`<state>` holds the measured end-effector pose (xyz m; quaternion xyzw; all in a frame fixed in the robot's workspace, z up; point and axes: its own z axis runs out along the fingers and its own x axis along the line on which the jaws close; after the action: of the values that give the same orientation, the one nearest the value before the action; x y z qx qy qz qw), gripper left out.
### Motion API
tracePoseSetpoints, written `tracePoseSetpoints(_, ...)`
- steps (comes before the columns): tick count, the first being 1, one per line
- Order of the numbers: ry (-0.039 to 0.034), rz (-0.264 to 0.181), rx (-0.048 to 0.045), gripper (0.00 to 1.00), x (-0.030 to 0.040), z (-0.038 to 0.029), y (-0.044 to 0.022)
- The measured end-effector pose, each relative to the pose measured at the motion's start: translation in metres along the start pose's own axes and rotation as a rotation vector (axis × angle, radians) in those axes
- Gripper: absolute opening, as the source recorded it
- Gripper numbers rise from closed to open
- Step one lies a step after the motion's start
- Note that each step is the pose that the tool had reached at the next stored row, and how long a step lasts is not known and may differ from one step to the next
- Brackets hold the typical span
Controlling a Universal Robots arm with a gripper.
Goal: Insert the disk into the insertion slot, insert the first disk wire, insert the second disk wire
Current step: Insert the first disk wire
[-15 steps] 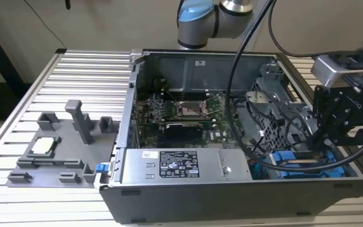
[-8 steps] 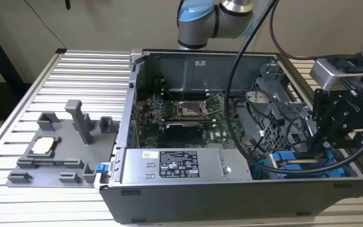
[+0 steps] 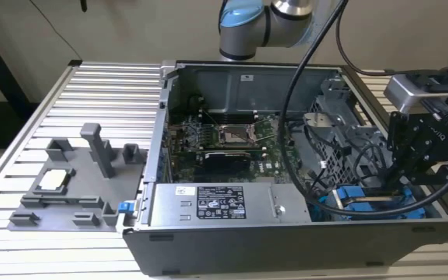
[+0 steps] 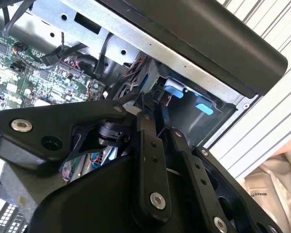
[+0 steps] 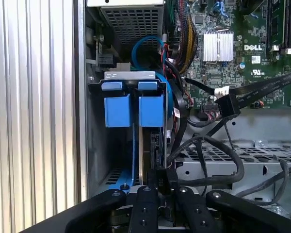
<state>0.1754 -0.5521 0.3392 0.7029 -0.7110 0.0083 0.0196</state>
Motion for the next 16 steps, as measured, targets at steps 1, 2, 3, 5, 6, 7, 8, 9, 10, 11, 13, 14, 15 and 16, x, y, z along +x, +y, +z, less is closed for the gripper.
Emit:
tracePoseSetpoints(1, -0.0001, 0.001, -0.0006, 0.19, 0.0001, 0.0002, -0.0006)
tracePoseSetpoints(2, 0.0000, 0.003, -0.0011, 0.19, 0.0002, 0.0004, -0.0010)
tracePoseSetpoints(3, 0.0000, 0.005, -0.0015, 0.19, 0.0004, 0.0006, -0.0014)
tracePoseSetpoints(5, 0.0001, 0.010, -0.0022, 0.19, 0.0007, 0.0012, -0.0016)
tracePoseSetpoints(6, 0.0001, 0.012, -0.0028, 0.19, 0.0008, 0.0017, -0.0017)
tracePoseSetpoints(7, 0.0001, 0.015, -0.0034, 0.19, 0.0011, 0.0025, -0.0018)
tracePoseSetpoints(8, 0.0000, 0.018, -0.0042, 0.19, 0.0014, 0.0037, -0.0018)
tracePoseSetpoints(9, 0.0002, 0.020, -0.0047, 0.19, 0.0015, 0.0048, -0.0018)
tracePoseSetpoints(10, 0.0007, 0.022, -0.0050, 0.19, 0.0017, 0.0057, -0.0019)
tracePoseSetpoints(11, 0.0009, 0.024, -0.0054, 0.19, 0.0019, 0.0065, -0.0018)
tracePoseSetpoints(13, 0.0004, 0.025, -0.0058, 0.19, 0.0020, 0.0078, -0.0018)
tracePoseSetpoints(14, 0.0000, 0.025, -0.0060, 0.19, 0.0020, 0.0081, -0.0019)
tracePoseSetpoints(15, 0.0000, 0.025, -0.0061, 0.19, 0.0018, 0.0079, -0.0019)
tracePoseSetpoints(16, -0.0001, 0.025, -0.0061, 0.20, 0.0018, 0.0079, -0.0019)
